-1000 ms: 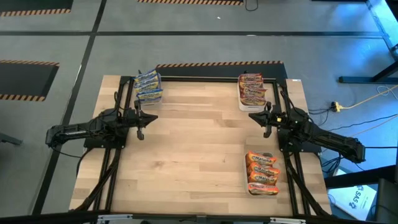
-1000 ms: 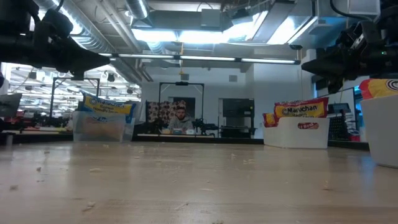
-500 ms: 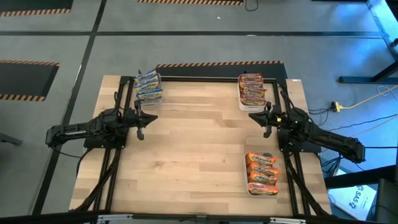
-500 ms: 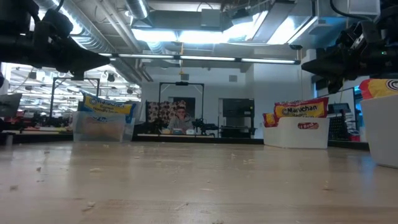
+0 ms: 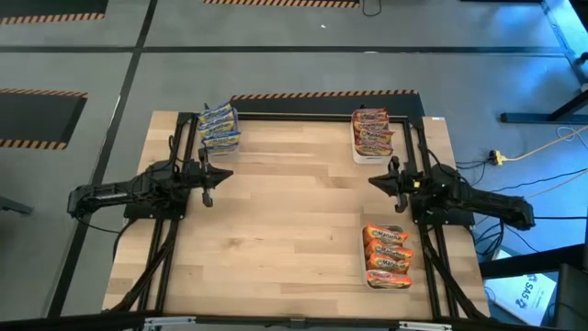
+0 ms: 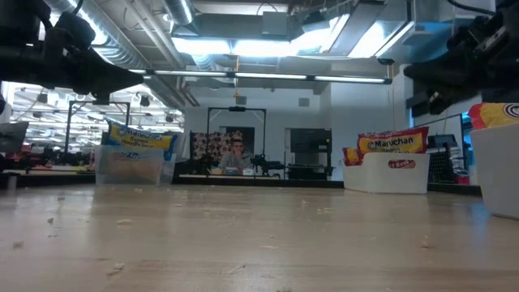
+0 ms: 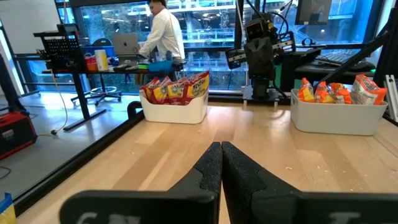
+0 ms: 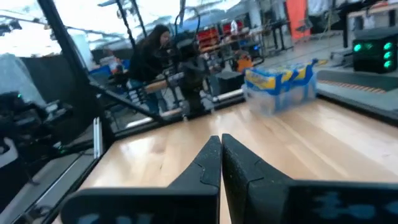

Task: Sort Maruchan noodles
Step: Return to Home Position

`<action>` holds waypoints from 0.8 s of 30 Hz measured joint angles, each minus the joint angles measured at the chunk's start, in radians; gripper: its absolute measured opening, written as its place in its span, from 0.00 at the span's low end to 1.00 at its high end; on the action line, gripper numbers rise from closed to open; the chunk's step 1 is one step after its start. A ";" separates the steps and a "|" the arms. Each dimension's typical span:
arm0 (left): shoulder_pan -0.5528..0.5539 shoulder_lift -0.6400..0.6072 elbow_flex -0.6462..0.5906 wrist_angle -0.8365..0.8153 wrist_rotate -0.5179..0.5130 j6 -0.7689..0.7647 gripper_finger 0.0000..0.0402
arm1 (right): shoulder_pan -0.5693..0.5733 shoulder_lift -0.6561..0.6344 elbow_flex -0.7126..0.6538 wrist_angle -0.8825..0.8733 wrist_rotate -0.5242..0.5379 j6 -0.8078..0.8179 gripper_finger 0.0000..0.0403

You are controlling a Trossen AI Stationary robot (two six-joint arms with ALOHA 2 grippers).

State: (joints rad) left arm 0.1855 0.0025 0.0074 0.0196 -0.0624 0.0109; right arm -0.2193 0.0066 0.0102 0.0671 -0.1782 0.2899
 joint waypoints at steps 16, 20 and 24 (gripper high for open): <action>0.000 0.000 0.000 0.000 0.000 0.000 0.01 | -0.003 0.006 -0.001 -0.019 0.002 0.001 0.00; 0.000 0.000 0.000 0.000 0.000 0.000 0.01 | -0.003 0.007 -0.001 -0.019 0.002 0.001 0.00; 0.000 0.000 0.000 0.000 0.000 0.000 0.01 | -0.003 0.007 -0.001 -0.018 0.002 0.001 0.00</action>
State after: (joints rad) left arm 0.1853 0.0025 0.0074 0.0196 -0.0620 0.0109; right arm -0.2226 0.0132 0.0093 0.0486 -0.1758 0.2905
